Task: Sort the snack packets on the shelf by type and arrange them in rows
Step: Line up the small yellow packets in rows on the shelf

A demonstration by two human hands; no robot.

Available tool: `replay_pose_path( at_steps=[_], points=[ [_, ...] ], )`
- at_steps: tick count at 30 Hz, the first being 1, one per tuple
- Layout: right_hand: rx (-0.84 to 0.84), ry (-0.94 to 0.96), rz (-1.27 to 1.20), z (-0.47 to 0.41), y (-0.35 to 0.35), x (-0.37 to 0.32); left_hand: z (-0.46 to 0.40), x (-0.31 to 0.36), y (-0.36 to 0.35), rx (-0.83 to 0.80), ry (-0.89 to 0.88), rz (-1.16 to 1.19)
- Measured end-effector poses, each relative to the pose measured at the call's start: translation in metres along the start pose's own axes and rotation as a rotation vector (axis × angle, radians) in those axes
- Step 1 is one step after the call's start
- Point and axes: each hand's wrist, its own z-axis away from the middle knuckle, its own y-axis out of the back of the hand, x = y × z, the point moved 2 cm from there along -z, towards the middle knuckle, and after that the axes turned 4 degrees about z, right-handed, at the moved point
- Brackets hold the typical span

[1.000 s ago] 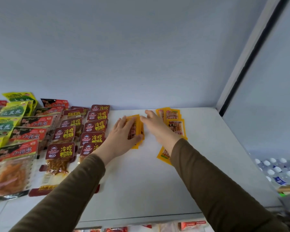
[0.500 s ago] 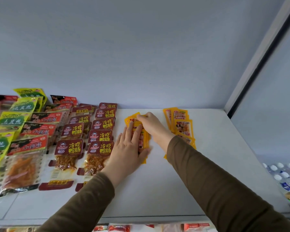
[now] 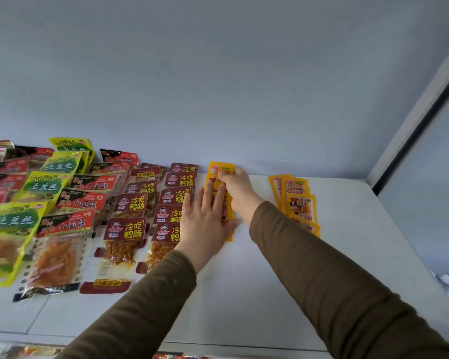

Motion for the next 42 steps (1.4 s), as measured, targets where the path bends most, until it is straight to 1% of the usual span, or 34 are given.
replay_pose_path(
  at_steps=[2, 5, 7, 9, 13, 16, 18, 20, 21, 27, 29, 31, 33, 35, 36, 38, 40, 42],
  points=[
    [-0.013, -0.016, 0.033, -0.009, -0.004, -0.005, -0.007, -0.005, 0.003, -0.035, 0.004, 0.024],
    [-0.087, -0.087, 0.028, -0.018, -0.002, -0.005, -0.005, -0.013, 0.003, -0.068, -0.041, 0.086],
    [-0.085, -0.096, 0.049, -0.023, 0.001, 0.0, 0.001, -0.017, 0.001, -0.081, -0.063, 0.104],
    [-0.082, -0.077, 0.08, -0.026, 0.002, 0.003, 0.005, -0.018, -0.001, -0.092, -0.076, 0.101],
    [-0.077, -0.012, 0.14, -0.029, 0.0, 0.004, 0.008, -0.018, 0.004, -0.039, -0.076, 0.118],
    [-0.144, 0.02, 0.188, -0.029, 0.003, 0.002, 0.01, -0.021, 0.006, -0.042, -0.066, 0.172],
    [-0.179, 0.063, 0.279, -0.029, 0.006, -0.001, 0.012, -0.022, 0.004, -0.074, -0.124, 0.174],
    [-0.183, 0.107, 0.351, -0.031, 0.009, -0.001, 0.015, -0.022, 0.002, -0.112, -0.203, 0.135],
    [-0.183, 0.115, 0.364, -0.033, 0.01, 0.001, 0.017, -0.021, 0.001, -0.12, -0.215, 0.118],
    [-0.15, 0.157, 0.346, -0.036, 0.006, 0.002, 0.023, -0.015, 0.002, -0.08, -0.12, 0.066],
    [-0.158, 0.154, 0.35, -0.038, 0.005, 0.004, 0.024, -0.016, 0.003, -0.097, -0.121, 0.104],
    [-0.171, 0.146, 0.32, -0.038, 0.008, 0.005, 0.027, -0.02, 0.004, -0.088, -0.097, 0.195],
    [-0.151, 0.151, 0.311, -0.035, 0.015, 0.005, 0.03, -0.03, 0.008, -0.029, -0.015, 0.288],
    [-0.091, 0.165, 0.371, -0.031, 0.025, 0.007, 0.032, -0.043, 0.012, 0.024, 0.061, 0.289],
    [-0.07, 0.186, 0.404, -0.028, 0.029, 0.008, 0.033, -0.048, 0.013, 0.023, 0.07, 0.276],
    [-0.06, 0.275, 0.469, -0.02, 0.033, 0.012, 0.033, -0.052, 0.013, -0.026, 0.015, 0.283],
    [-0.098, 0.39, 0.592, -0.01, 0.029, 0.013, 0.034, -0.049, 0.01, -0.098, -0.082, 0.255],
    [-0.167, 0.497, 0.778, -0.004, 0.022, 0.013, 0.034, -0.045, 0.004, -0.153, -0.146, 0.201]
  ],
)
